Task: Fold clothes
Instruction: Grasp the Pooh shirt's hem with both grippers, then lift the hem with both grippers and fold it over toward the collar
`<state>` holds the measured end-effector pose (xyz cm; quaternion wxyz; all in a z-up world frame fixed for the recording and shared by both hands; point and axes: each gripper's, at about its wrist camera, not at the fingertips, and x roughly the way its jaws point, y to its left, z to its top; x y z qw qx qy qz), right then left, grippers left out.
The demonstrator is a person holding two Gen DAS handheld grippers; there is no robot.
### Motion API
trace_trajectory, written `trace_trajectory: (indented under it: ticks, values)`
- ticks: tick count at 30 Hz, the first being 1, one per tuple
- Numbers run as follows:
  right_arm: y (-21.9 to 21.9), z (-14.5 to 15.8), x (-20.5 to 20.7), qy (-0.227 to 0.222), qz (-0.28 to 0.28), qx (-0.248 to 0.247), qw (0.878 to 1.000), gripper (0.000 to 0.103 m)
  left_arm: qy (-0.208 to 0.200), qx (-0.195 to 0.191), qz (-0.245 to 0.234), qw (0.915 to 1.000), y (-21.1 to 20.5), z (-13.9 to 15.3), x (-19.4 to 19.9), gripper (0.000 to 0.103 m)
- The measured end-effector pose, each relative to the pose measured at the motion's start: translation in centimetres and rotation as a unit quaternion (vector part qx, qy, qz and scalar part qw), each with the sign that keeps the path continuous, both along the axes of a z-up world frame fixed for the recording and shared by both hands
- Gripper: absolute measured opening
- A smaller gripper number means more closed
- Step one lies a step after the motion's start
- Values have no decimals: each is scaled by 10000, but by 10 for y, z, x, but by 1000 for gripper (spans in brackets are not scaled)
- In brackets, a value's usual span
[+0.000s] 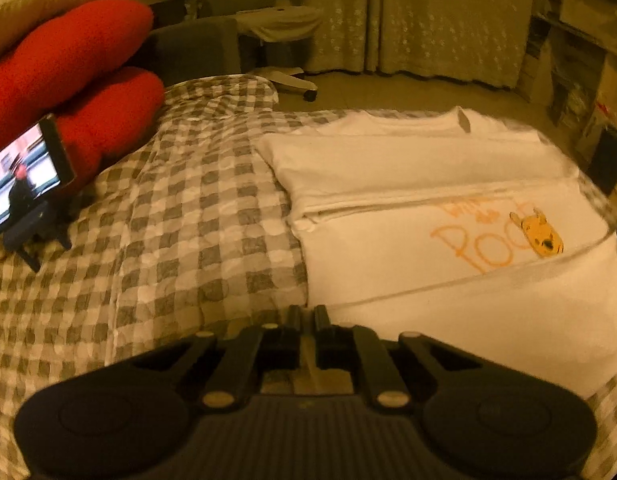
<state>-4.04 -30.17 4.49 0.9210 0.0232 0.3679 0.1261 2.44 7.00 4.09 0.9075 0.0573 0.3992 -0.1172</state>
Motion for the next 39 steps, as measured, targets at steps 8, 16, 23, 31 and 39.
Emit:
trace_trajectory:
  ticks: [8, 16, 23, 31, 39]
  values:
    - [3, -5, 3, 170, -201, -244, 9994, 6, -78, 264, -53, 9996, -8, -3, 0, 6]
    - [7, -8, 4, 237, -352, -403, 9983, 6, -126, 181, -53, 9997, -7, -2, -1, 6]
    - [14, -6, 0, 197, -423, -464, 9978, 12, 132, -95, 115, 9998, 3, -2, 5, 13]
    - [4, 2, -7, 114, -749, -160, 9970, 25, 313, -429, 438, 9976, 16, 3, 6, 19]
    - [4, 0, -5, 281, -615, 149, 9976, 26, 301, -360, 206, 9987, 5, 1, 0, 28]
